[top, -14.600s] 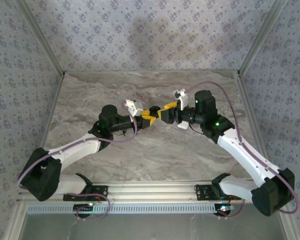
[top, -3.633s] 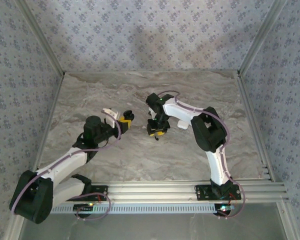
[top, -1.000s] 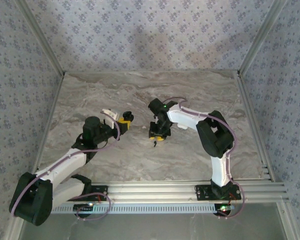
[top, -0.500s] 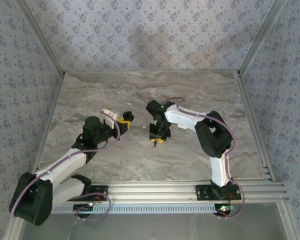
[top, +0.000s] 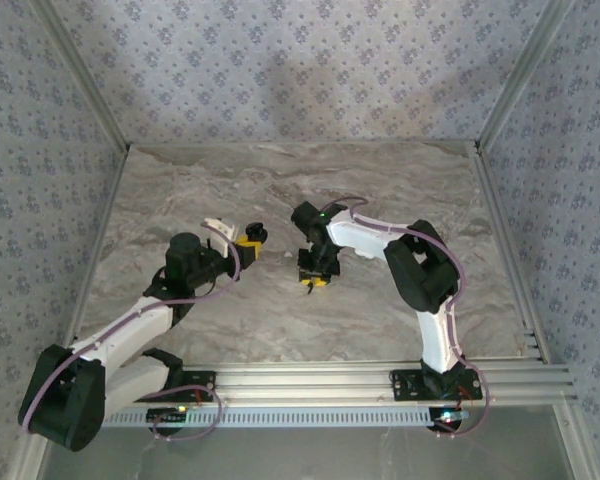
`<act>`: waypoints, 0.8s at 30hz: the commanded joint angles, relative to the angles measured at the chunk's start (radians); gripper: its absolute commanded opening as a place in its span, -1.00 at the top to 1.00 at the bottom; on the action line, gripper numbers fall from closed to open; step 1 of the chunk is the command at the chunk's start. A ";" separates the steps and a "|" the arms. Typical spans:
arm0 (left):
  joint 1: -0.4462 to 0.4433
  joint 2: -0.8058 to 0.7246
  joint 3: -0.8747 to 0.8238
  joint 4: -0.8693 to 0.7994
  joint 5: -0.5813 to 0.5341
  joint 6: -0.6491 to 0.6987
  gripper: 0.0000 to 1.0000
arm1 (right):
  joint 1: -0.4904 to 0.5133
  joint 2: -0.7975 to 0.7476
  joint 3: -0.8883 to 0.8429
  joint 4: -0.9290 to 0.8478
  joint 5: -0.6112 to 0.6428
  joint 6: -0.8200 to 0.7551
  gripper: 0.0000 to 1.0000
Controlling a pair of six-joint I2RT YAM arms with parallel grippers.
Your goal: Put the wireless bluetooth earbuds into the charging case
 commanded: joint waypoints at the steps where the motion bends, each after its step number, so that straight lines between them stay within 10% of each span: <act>1: 0.005 0.000 0.011 0.017 0.014 0.012 0.72 | 0.007 0.027 0.014 -0.002 -0.006 0.021 0.44; 24: 0.000 0.054 0.009 0.052 0.048 -0.002 0.72 | 0.030 -0.103 -0.045 0.064 0.131 -0.017 0.64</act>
